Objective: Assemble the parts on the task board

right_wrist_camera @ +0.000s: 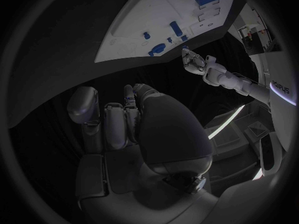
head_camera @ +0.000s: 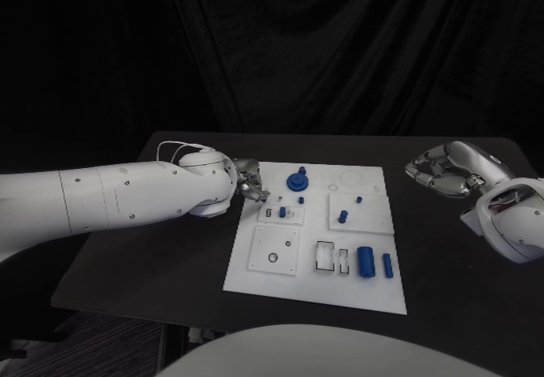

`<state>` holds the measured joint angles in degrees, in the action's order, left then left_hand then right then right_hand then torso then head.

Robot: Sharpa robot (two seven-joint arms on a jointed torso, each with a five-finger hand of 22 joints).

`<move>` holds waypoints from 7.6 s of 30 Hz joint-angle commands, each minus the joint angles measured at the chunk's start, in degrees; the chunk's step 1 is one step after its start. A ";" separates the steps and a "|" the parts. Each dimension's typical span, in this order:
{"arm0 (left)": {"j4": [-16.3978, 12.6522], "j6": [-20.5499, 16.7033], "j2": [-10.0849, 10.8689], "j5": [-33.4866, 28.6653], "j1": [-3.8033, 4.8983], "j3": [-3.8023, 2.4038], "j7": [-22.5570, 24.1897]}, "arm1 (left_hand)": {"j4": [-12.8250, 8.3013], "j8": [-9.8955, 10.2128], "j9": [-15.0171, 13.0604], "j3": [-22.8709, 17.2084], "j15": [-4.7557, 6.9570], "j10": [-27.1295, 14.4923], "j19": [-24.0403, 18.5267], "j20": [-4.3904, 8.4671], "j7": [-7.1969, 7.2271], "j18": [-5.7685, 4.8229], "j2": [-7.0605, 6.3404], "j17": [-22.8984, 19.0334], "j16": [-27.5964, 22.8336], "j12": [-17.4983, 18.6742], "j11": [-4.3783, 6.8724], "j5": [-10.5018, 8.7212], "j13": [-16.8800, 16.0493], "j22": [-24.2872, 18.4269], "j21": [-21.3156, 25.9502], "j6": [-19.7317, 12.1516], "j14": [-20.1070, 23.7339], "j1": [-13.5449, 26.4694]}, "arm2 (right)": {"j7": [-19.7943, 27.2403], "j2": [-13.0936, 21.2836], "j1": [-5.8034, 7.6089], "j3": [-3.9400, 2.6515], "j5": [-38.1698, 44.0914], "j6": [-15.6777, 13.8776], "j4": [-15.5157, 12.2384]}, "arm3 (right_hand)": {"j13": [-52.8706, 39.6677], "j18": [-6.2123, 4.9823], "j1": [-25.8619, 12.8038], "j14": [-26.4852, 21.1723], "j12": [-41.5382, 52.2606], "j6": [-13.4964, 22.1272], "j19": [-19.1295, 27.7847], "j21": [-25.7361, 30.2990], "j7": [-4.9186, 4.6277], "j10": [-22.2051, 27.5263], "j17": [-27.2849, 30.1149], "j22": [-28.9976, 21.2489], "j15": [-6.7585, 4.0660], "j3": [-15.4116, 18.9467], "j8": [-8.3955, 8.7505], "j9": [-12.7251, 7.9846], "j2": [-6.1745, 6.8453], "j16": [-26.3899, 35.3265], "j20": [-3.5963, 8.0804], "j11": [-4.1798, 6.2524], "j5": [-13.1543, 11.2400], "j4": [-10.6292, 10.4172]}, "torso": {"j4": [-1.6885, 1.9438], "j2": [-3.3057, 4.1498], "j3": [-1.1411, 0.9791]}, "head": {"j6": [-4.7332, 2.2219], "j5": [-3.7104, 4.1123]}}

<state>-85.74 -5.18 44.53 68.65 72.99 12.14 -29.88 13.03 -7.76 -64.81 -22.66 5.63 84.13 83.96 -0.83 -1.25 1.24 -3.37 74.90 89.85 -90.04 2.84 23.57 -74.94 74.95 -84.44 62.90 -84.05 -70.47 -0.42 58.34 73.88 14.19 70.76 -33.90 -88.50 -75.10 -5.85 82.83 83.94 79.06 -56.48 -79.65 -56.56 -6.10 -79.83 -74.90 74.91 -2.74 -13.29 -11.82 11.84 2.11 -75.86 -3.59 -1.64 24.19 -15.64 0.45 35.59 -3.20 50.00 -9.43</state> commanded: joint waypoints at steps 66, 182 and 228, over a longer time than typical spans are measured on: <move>-1.43 -3.52 0.11 1.36 -4.36 -0.04 0.76 | -0.01 -0.48 -0.35 -0.98 0.07 5.87 2.32 -0.01 0.22 0.42 0.33 15.10 0.15 0.04 0.14 -0.03 -15.06 12.24 0.37 0.43 -5.95 1.70 | -0.60 0.20 -0.19 -0.04 0.34 -0.53 -0.22 | -3.45 -0.25 0.84 2.00 -0.24 0.07 0.04 0.14 0.06 0.38 -2.69 6.44 0.26 -0.54 -0.07 0.06 0.16 0.29 -0.13 0.21 0.81 0.13 | -0.08 0.04 -0.03 | 0.00 -0.57; 18.29 -9.35 -12.98 19.72 -4.89 -0.07 43.58 | 2.12 4.07 22.38 12.80 -6.38 -47.76 -4.38 -5.99 -0.53 2.03 -1.72 -7.02 -14.07 64.05 -7.94 -5.15 35.64 10.73 6.96 -18.72 9.26 -21.53 | 0.58 1.77 -0.28 -0.05 0.34 -0.69 -1.82 | -3.50 -0.08 -0.36 2.21 -0.02 -0.21 -0.46 -0.57 0.18 0.10 -2.97 6.83 0.21 -0.19 -0.38 0.19 1.17 -0.11 -0.07 0.29 1.81 -0.67 | -0.47 1.77 0.75 | 0.00 0.86; 19.00 -9.62 -12.91 19.73 -5.14 -0.07 41.11 | -1.33 2.85 26.08 5.98 -5.51 -41.59 -1.79 -5.73 -1.10 1.28 -2.46 -5.81 -12.10 59.69 -6.73 -3.69 36.39 11.75 3.52 -13.12 7.09 -17.50 | -0.65 1.09 -0.29 -0.05 0.34 1.25 -1.20 | -3.41 -0.13 -0.16 2.16 -0.11 0.13 -0.38 -0.22 0.13 0.19 -2.90 6.79 0.20 -0.54 -0.22 0.11 0.97 -0.03 -0.05 0.28 2.05 -0.55 | -0.41 1.60 0.66 | 0.00 0.87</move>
<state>-66.75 -15.97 31.79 88.33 67.97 12.12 11.14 11.67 -4.76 -38.79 -16.42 -0.11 42.20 82.04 -6.67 -2.28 3.49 -5.98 69.10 77.65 -30.62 -3.86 20.10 -38.59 74.91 -80.57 49.38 -76.90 -88.47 -0.10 59.43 73.72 14.19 70.77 -33.02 -89.71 -74.96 -5.83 82.62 83.94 79.05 -56.48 -79.65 -57.02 -6.10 -79.83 -74.90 74.94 -2.74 -13.44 -12.03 11.96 2.87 -75.86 -3.59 -1.63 25.93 -16.12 0.04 37.17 -2.52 50.00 -8.68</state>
